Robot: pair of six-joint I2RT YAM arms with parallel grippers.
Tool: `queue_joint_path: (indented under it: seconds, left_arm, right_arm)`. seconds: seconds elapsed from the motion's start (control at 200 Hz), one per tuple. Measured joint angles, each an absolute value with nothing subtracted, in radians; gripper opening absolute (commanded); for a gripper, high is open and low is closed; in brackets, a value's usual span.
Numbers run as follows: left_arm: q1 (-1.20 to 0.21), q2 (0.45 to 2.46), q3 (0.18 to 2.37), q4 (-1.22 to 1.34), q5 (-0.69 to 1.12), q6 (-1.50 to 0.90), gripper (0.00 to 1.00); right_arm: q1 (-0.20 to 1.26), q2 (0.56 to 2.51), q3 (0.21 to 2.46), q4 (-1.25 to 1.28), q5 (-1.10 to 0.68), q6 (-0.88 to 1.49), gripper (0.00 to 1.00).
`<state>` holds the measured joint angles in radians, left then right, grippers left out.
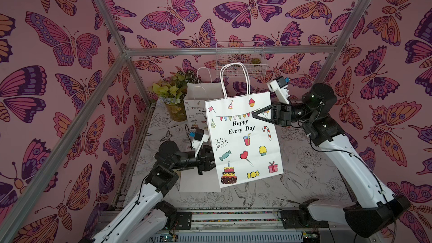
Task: Put away the paper bag
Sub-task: Press the paper bag.
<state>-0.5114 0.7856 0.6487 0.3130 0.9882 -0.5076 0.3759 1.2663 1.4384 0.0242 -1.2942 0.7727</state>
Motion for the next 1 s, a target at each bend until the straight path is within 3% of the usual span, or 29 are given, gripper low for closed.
queue_joint_path:
  seconds: [0.06, 0.2, 0.3, 0.606, 1.001]
  left_arm:
    - [-0.512, 0.784, 0.65, 0.313, 0.979, -0.512, 0.65]
    - [-0.513, 0.763, 0.651, 0.314, 0.964, -0.516, 0.67]
    - [-0.513, 0.742, 0.651, 0.314, 0.957, -0.521, 0.59]
    - [-0.513, 0.76, 0.656, 0.294, 1.004, -0.507, 0.53]
    - [-0.513, 0.725, 0.666, 0.186, 1.055, -0.451, 0.17]
  right_arm:
    - [0.376, 1.249, 1.425, -0.012, -1.282, 0.749, 0.0]
    - [0.381, 1.223, 1.396, -0.086, -1.257, 0.697, 0.0]
    - [0.381, 1.201, 1.367, -0.114, -1.25, 0.677, 0.0]
    - [0.353, 1.135, 1.354, -0.002, -1.276, 0.792, 0.0]
    - [0.336, 1.126, 1.433, 0.038, -1.325, 0.849, 0.0]
